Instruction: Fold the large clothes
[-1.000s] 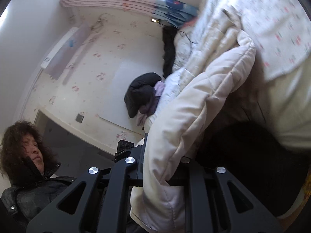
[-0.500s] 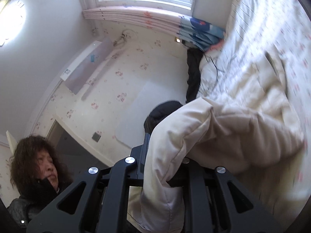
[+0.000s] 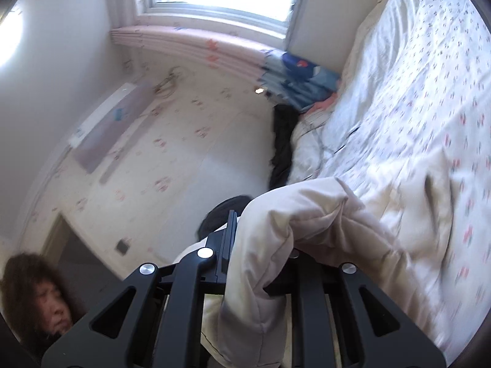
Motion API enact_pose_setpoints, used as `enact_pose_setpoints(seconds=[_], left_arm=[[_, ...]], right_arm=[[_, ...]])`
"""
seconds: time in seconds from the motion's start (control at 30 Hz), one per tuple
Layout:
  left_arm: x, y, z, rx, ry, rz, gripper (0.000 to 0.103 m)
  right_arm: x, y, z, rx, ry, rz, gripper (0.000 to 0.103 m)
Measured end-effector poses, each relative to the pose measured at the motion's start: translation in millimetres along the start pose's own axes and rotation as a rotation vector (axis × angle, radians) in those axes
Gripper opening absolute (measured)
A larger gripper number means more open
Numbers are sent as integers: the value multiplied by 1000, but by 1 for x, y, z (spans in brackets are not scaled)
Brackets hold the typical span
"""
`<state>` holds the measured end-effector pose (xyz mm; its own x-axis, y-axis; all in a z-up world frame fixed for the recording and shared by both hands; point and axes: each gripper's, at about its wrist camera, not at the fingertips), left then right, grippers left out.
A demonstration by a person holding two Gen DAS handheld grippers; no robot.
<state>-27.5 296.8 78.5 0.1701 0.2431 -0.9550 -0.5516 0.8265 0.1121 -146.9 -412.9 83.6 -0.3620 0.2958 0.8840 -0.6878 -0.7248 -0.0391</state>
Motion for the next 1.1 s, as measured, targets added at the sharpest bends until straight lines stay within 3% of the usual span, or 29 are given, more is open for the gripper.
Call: enact_pose_setpoints(seconds=[0.13,0.33,0.4,0.47,0.53,0.6,0.67,0.7,0.77,0.83,0.9,1.0,1.1], left_arm=[[15,-50,33,-22,10,72,13],[98,-129,53,-1,108,327,17],[124,-142,52,19,156,372,19],[136,-143,52,17,192,364,22],[133,-137,54,13,213,314,29],[123,-127,57,-14,245,248,48],[108,-109,59,-102,281,174,76],[98,-104,60,-133,278,165,80],[72,-96,60,-160,215,161,82],[34,-106,48,-111,47,186,82],[1,-134,19,14,-133,213,83],[-26,-190,-38,220,-352,265,83],[-29,-243,-74,320,-461,324,83]], right_arm=[[-34,-38,35,-16,-43,-122,16],[-141,-86,51,41,-312,-432,25],[-163,-88,49,24,-396,-421,27],[-165,-85,50,2,-424,-376,33],[-156,-82,53,-6,-402,-344,45],[-139,-80,55,-14,-354,-324,56],[-116,-78,58,-28,-276,-339,63],[-98,-80,58,-27,-199,-381,66],[-67,-86,57,-26,-54,-463,69],[-35,-103,48,11,116,-559,75],[-11,-135,29,123,305,-663,77],[-8,-191,-2,331,492,-778,77],[-25,-233,-23,459,593,-859,77]])
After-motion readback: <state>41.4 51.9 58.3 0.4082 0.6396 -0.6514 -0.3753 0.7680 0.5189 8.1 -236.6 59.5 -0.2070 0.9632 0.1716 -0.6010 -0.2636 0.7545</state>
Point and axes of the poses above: each gripper's, at about its wrist camera, not at the fingertips, and y roughly against the way its jaws point, x to its left, z to its top, and after that the axes turned 1 degree about y, right-handed
